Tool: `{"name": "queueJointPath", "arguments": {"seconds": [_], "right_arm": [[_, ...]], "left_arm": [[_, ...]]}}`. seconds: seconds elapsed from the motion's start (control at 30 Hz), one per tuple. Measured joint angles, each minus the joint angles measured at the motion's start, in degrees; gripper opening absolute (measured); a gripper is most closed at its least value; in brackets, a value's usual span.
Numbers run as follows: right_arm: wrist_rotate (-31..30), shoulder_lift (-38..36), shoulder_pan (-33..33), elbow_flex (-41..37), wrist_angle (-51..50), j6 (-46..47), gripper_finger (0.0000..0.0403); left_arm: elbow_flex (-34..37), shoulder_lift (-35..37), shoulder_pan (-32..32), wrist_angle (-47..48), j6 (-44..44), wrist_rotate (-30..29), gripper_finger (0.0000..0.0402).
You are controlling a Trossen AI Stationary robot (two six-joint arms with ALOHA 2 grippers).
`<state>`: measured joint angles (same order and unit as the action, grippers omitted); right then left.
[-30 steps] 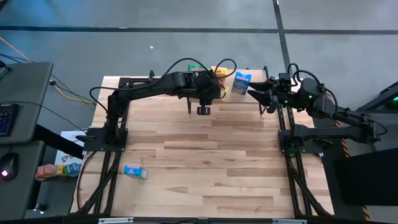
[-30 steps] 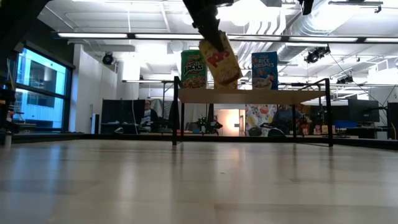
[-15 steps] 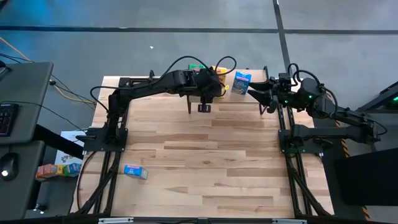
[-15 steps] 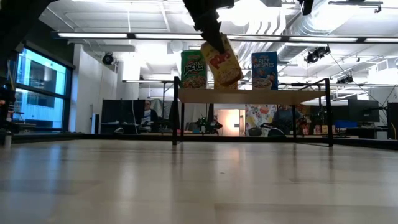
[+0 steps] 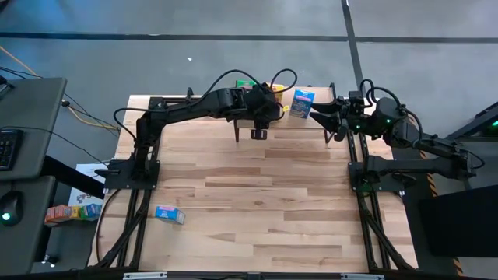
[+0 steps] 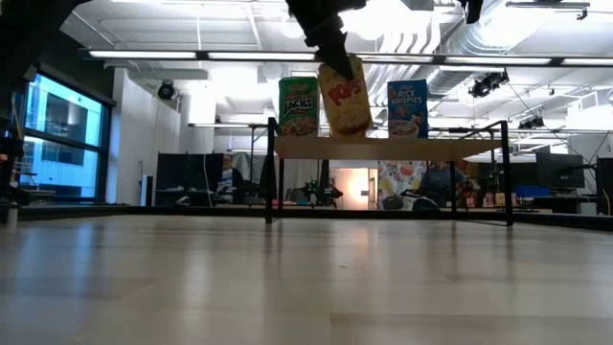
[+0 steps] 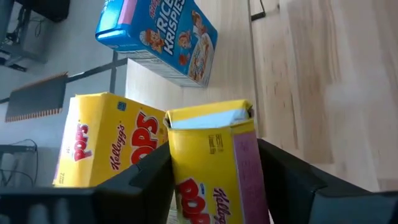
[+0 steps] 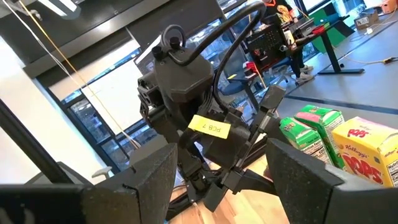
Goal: Stack cereal on shelf
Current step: Put the yellow cereal box on the shelf
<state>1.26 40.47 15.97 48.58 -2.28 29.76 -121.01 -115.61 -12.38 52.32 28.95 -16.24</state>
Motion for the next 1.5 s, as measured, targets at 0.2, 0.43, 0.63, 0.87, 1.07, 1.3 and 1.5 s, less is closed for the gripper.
{"name": "queueJointPath", "arguments": {"seconds": [0.2, 0.43, 0.63, 0.87, 1.07, 1.3, 1.5], "right_arm": [[0.0, 0.0, 0.0, 0.0, 0.0, 0.0, 0.0240], [0.0, 0.0, 0.0, 0.0, 0.0, 0.0, 0.0240], [0.0, 0.0, 0.0, 0.0, 0.0, 0.0, 0.0240], [0.0, 0.0, 0.0, 0.0, 0.0, 0.0, 0.0240], [0.0, 0.0, 0.0, 0.0, 0.0, 0.0, 0.0240], [0.0, 0.0, 0.0, 0.0, 0.0, 0.0, 0.0240], [0.0, 0.0, 0.0, 0.0, 0.0, 0.0, 0.0240]], "left_arm": [[0.0, 0.0, 0.0, -0.1, 2.0, -0.4, 0.0204], [0.0, 0.0, -0.3, -3.0, 4.0, -2.7, 0.0204], [0.0, 0.0, -0.7, -4.0, 4.2, -2.7, 0.0204], [0.0, 0.0, -0.7, -3.8, 4.2, -2.6, 0.0205], [0.0, 0.0, -0.7, -3.6, 4.1, -2.1, 0.0219], [0.0, 0.0, -1.1, -3.7, 4.2, -1.9, 0.0250], [0.0, 0.0, -1.5, -4.5, 4.3, -2.5, 0.0266]]}}
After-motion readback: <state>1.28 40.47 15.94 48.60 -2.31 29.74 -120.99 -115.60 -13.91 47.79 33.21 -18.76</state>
